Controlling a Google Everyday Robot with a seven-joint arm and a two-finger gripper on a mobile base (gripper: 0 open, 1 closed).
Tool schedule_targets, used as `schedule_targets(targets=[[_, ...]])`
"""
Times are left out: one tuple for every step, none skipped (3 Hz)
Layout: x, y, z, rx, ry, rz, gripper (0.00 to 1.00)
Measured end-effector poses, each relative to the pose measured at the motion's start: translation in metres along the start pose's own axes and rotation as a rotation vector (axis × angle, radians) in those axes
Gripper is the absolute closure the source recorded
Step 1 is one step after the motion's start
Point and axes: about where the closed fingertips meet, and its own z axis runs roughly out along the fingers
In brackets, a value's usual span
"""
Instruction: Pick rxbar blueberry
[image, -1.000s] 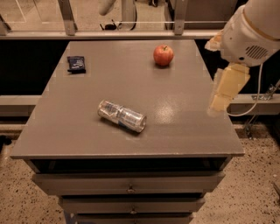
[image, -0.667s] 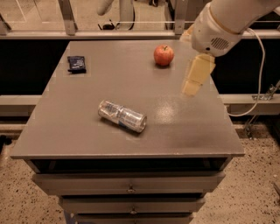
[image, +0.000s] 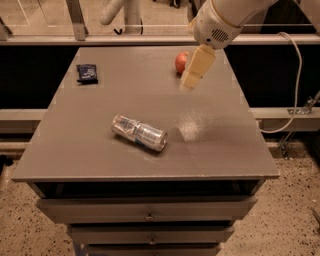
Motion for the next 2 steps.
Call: schedule_targets(targets=[[-0.004, -0.013, 0.02, 0.023, -0.042, 0.018, 0.0], [-0.022, -0.046, 0.06, 0.035, -0.128, 0.058, 0.0]])
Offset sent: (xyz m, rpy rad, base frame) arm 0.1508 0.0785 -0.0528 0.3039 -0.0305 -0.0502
